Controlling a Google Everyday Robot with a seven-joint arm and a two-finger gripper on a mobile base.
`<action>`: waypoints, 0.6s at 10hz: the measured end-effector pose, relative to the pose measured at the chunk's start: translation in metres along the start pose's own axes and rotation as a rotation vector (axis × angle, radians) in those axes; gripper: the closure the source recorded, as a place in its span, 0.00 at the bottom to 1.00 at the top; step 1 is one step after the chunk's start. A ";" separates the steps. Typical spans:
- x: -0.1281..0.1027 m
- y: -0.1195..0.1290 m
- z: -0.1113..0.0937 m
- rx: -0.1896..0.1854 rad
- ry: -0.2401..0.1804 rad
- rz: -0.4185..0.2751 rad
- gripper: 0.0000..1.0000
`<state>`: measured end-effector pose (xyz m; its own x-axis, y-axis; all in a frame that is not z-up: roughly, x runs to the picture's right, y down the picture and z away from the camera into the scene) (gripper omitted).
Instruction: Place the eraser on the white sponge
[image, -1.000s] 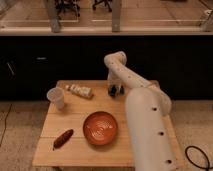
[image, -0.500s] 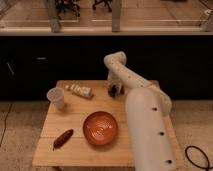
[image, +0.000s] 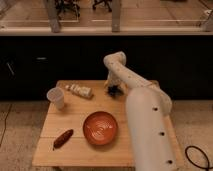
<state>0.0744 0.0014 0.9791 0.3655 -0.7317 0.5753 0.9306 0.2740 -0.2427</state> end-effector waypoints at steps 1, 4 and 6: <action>0.000 0.000 -0.001 0.002 0.002 0.000 0.20; 0.001 0.006 -0.021 0.071 -0.025 0.034 0.20; 0.003 0.015 -0.035 0.125 -0.064 0.064 0.20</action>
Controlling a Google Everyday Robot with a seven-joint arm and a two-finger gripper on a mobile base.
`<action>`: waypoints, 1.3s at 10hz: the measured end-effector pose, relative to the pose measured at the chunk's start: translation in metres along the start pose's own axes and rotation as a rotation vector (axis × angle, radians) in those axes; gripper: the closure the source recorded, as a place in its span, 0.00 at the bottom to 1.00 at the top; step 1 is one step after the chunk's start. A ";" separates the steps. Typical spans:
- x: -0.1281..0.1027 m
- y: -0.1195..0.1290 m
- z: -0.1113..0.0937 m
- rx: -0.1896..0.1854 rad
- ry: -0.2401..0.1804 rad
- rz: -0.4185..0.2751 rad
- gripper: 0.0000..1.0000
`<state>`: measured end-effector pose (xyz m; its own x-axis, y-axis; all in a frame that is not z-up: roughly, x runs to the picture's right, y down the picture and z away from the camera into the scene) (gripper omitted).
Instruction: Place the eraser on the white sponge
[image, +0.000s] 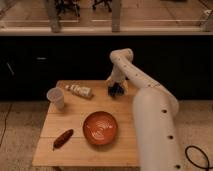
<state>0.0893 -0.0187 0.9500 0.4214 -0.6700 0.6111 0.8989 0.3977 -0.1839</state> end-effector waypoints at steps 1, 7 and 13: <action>0.003 0.009 -0.009 0.031 -0.023 0.027 0.20; 0.016 0.043 -0.044 0.252 -0.118 0.155 0.20; 0.025 0.076 -0.069 0.404 -0.086 0.282 0.20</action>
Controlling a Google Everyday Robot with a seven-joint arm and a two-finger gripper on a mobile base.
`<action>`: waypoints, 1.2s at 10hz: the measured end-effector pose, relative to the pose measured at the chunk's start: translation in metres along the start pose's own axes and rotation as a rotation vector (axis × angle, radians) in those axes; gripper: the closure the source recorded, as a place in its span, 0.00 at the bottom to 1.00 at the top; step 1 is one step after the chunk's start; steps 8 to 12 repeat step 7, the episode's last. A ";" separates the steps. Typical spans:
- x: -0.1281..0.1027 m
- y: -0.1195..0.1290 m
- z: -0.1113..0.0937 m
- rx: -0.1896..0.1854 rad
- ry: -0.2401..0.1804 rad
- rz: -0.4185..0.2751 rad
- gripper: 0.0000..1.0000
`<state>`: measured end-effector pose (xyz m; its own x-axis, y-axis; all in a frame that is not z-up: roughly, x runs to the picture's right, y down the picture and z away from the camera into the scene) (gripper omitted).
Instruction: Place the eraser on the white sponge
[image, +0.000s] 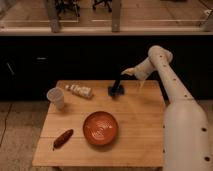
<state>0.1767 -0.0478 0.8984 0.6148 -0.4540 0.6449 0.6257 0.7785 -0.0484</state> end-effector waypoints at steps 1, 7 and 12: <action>0.000 0.001 -0.002 0.006 0.019 0.019 0.20; 0.000 0.004 -0.008 -0.006 0.075 0.111 0.20; 0.000 0.004 -0.008 -0.006 0.075 0.111 0.20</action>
